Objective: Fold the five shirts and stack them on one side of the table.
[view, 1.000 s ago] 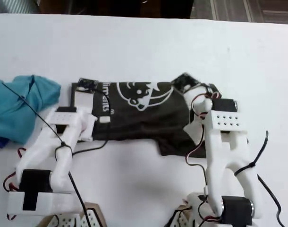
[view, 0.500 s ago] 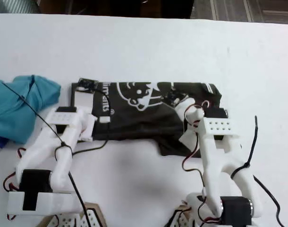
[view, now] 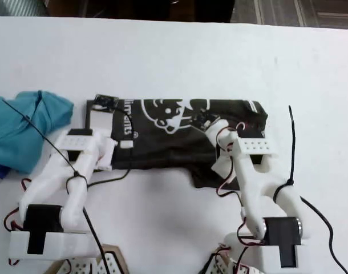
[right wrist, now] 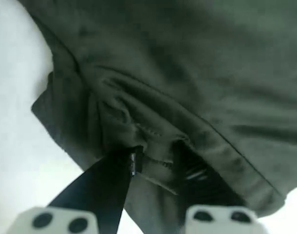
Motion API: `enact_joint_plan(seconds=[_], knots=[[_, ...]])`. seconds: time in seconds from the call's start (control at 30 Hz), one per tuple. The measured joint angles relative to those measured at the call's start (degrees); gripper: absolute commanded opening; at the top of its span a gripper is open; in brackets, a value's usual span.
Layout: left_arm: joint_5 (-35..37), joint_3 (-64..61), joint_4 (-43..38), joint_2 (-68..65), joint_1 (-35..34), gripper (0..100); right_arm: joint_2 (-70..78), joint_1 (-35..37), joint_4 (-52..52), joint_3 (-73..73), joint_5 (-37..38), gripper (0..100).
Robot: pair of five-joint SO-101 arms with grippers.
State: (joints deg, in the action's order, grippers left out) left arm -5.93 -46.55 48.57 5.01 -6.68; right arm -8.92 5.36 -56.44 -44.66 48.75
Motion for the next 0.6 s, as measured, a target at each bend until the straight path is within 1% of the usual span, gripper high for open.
enact_joint_plan(seconds=[0.17, 0.33, 0.47, 0.6], knots=[[0.00, 0.00, 0.00, 0.00, 0.00, 3, 0.00, 0.00, -0.09, 0.70, 0.00, 2.0], [0.00, 0.00, 0.00, 0.00, 0.00, 3, -0.09, 0.00, -1.05, 5.63, -0.44, 2.0], [0.00, 0.00, 0.00, 0.00, 0.00, 3, -0.09, 0.18, -0.70, 10.55, -5.01, 2.0], [0.00, 0.00, 0.00, 0.00, 0.00, 3, -0.09, 1.49, 4.75, 12.04, -8.53, 2.2]])
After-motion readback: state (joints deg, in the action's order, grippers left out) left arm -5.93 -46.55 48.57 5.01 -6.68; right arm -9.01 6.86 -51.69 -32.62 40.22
